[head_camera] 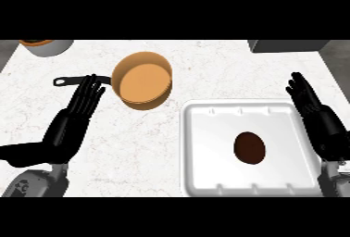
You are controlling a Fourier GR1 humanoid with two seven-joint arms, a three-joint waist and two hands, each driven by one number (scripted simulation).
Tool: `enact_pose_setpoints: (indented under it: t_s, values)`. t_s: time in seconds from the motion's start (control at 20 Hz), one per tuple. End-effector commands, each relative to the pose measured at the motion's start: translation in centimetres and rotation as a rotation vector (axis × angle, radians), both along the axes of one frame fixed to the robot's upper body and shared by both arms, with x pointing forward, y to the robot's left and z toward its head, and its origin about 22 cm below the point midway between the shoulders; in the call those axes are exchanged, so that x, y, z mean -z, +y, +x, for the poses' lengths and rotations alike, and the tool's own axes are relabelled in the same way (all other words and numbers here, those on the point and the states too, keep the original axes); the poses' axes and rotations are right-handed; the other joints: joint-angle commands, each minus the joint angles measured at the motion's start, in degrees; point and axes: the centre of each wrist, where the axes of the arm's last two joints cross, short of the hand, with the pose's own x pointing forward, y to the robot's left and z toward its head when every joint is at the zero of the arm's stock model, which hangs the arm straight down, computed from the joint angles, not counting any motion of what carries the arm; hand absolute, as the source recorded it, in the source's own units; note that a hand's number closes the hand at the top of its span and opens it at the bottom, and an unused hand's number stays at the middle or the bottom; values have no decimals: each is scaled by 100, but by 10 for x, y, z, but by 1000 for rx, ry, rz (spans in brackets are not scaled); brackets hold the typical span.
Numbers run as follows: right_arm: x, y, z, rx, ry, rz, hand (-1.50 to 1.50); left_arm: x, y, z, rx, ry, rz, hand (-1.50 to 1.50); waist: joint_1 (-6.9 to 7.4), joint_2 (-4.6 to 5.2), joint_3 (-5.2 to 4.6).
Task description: Pick the cupcake from the tray and place it in the pot
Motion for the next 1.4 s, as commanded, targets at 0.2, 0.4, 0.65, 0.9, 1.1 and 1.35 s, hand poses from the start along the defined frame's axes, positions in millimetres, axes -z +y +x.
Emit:
enact_pose_setpoints:
  t_s: [0.2,0.4,0.65,0.9,1.1,1.35]
  values:
    - [-23,-44,39,-201,-171,32,150,-20,39,17,-293,62,64,0,412,53,3]
    - [21,-74,30,-130,-202,-312,-150,-18,35,15,-326,140,62,0,461,90,12]
    - [35,-98,51,-239,-387,-127,-150,-35,22,15,-333,150,78,0,427,38,1]
    - [-3,-106,52,-406,-406,-220,-150,-30,48,16,-387,195,70,0,213,-16,-27]
    - [-34,-107,56,-536,-233,-407,-150,-42,36,18,-379,178,93,0,214,-26,-30]
    - [-66,-70,60,-703,-82,-690,-150,-24,36,19,-383,207,83,0,163,-36,-48]
